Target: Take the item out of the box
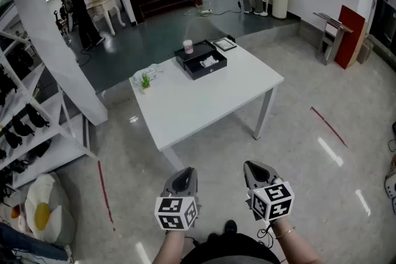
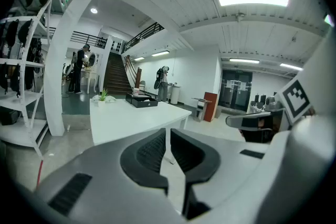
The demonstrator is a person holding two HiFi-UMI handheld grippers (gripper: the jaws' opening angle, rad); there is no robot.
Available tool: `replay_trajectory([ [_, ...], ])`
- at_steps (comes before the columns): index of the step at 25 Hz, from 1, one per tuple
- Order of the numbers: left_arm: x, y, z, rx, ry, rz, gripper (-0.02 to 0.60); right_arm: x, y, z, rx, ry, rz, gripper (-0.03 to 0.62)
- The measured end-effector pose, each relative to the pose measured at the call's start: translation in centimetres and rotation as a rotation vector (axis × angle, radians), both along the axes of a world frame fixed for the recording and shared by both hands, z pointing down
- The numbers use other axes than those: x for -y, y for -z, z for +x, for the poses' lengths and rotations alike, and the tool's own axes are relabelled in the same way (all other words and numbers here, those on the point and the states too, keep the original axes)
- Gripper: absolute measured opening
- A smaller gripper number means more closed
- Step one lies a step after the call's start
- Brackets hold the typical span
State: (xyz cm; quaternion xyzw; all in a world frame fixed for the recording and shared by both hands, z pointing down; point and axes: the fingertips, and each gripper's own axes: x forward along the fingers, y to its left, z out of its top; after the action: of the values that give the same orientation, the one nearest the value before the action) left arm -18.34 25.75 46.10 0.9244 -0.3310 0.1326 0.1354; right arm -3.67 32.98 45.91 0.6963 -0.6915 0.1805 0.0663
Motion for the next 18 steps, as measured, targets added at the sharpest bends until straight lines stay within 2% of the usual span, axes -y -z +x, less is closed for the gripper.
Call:
replay_trajectory([
  [18,1.1,-0.5,3.8,0.014,0.007,-0.011,0.032,1.7,-0.6,3.7,0.014,-0.002,0.014,0.003],
])
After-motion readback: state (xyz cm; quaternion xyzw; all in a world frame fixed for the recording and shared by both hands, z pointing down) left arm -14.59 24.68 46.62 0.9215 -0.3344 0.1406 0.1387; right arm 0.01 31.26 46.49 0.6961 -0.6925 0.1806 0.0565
